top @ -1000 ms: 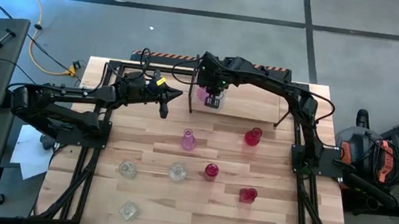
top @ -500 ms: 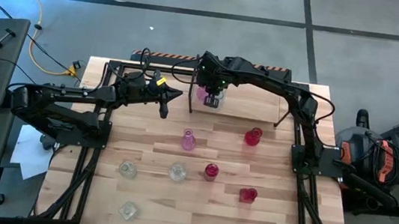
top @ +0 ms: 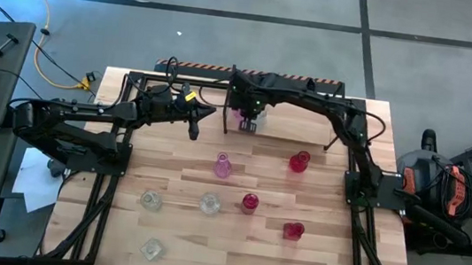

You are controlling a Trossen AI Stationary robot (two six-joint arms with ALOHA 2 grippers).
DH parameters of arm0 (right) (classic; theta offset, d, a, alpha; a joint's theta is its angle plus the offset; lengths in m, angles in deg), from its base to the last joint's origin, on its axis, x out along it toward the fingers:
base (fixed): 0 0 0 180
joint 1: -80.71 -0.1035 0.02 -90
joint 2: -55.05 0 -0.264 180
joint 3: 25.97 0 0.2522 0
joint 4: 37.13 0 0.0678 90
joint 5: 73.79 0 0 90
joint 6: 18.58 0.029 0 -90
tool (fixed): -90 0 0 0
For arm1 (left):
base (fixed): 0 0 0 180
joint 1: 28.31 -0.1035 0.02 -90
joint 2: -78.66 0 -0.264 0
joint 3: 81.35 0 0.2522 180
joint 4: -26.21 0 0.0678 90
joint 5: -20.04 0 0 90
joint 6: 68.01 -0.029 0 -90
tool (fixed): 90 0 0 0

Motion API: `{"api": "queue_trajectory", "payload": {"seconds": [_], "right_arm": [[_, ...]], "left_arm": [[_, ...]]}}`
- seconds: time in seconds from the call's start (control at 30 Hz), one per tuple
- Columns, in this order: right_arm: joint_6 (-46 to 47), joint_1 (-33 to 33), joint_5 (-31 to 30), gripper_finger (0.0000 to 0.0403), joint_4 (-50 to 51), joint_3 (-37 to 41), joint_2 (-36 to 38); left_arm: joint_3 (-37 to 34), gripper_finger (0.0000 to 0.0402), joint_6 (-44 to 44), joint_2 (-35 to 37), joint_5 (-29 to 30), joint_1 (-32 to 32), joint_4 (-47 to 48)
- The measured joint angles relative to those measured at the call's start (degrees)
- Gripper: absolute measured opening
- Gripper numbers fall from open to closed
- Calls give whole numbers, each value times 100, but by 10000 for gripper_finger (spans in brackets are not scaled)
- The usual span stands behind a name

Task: Sort vases onto shelf
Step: Align the violet vase with the other violet vase on the shelf

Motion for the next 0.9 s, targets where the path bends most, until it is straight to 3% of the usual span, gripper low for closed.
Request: {"api": "queue_trajectory", "payload": {"seconds": [0.27,0.57,0.67,0.77,0.83,0.9], "right_arm": [[-211,-2,-142,0,-33,-34,-294],[-190,-86,-182,0,291,-924,-258],[-126,-189,-177,0,452,-1196,-257],[-91,-317,-125,0,668,-1370,-251],[-126,-422,-112,0,736,-1463,-251],[-215,-521,-94,0,701,-1535,-251]], "left_arm": [[0,0,-22,0,-2,0,16],[2,0,-96,2,0,-4,-1],[13,0,85,10,51,-4,575],[-91,0,145,4,787,-45,1515],[-352,0,192,2,1342,-142,1487],[-609,0,204,27,1458,-327,1052]]}}
